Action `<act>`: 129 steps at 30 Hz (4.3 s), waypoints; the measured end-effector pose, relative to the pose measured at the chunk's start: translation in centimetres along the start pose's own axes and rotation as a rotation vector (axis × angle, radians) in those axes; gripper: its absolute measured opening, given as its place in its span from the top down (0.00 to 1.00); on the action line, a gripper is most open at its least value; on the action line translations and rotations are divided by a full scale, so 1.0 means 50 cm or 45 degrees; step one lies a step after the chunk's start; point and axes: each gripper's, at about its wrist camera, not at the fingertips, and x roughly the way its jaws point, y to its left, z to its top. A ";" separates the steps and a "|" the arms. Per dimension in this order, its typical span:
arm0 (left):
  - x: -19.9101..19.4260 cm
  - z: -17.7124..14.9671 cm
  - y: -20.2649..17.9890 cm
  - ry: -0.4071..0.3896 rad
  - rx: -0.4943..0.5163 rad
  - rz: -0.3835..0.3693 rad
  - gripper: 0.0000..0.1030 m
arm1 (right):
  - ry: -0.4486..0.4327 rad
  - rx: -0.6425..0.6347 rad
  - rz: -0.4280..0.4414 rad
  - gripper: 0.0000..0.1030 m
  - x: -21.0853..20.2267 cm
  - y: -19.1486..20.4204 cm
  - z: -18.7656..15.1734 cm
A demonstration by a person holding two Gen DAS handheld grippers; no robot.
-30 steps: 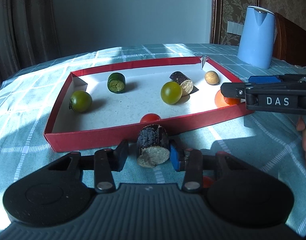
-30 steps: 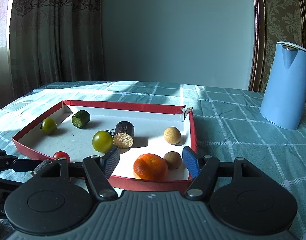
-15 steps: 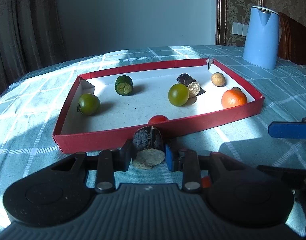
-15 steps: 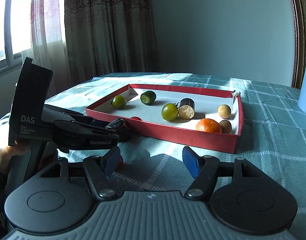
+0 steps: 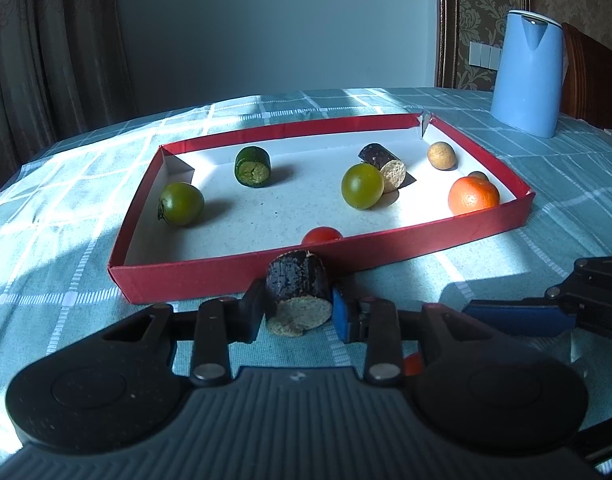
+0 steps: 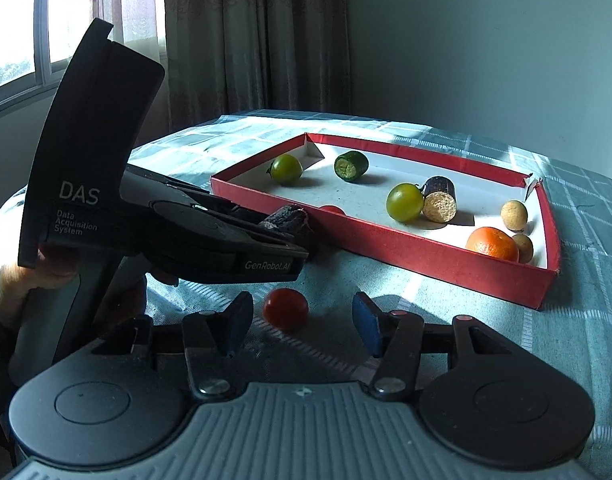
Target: Organize fruits
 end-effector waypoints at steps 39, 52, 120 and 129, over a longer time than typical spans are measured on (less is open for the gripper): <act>-0.091 -0.006 -0.017 -0.225 0.051 -0.060 0.70 | -0.067 0.024 -0.171 0.77 -0.022 -0.027 0.010; 0.040 0.097 0.040 -0.088 -0.123 0.097 0.70 | -0.046 0.159 -0.420 0.77 0.073 -0.152 0.106; -0.033 0.044 0.030 -0.172 -0.160 0.212 0.00 | -0.196 0.249 -0.486 0.20 0.014 -0.126 0.077; -0.064 0.025 0.024 -0.184 -0.188 0.203 0.00 | -0.159 0.298 -0.472 0.20 0.013 -0.113 0.067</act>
